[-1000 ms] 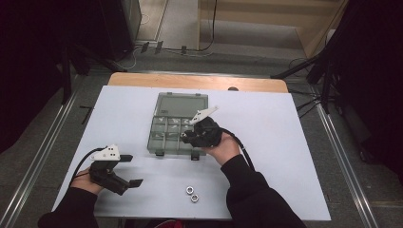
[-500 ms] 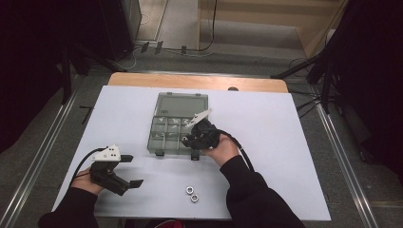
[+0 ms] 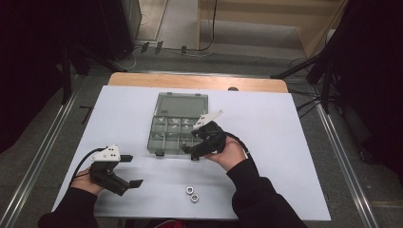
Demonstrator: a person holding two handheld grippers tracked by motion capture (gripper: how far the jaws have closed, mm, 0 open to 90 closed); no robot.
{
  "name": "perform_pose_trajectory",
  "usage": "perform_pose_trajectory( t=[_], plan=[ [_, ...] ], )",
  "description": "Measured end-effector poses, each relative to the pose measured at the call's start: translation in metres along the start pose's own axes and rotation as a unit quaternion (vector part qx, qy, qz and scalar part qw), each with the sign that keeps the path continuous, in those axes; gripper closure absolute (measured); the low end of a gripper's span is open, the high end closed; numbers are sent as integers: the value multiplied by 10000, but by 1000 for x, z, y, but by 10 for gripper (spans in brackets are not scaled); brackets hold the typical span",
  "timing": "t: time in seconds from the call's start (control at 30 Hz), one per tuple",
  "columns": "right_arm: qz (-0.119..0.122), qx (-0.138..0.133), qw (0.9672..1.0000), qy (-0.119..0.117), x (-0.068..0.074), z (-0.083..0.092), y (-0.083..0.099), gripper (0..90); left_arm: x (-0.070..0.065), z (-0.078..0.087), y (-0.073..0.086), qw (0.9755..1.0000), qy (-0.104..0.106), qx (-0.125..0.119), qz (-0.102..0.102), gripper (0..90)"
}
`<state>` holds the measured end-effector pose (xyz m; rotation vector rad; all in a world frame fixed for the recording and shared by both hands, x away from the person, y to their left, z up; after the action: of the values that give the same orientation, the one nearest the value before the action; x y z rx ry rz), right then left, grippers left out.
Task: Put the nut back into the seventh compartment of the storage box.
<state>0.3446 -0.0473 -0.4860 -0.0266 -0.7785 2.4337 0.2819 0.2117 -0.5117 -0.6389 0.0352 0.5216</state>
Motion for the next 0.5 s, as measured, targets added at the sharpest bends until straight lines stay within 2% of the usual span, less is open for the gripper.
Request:
perform_pose_trajectory(
  t=[0.13, 0.5],
  plan=[
    [14, -133, 9998, -129, 8, 7, 4, 273, 0, 0, 0, 10000, 5, -2, -16, 0],
    [142, -239, 9995, -174, 28, 18, 25, 267, 0, 0, 0, 10000, 12, -24, 5, 0]
  ],
)
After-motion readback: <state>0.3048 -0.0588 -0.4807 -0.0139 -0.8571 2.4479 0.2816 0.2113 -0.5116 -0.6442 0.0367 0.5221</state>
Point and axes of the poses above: each handheld gripper's, and its own axes: z roughly backward along the jaws, y roughly out of its underside, x roughly to its left, the point moved 6 cm from there along -z, roughly forward along the jaws, and after that the axes turned 12 degrees about x, right-handed, at the moved point
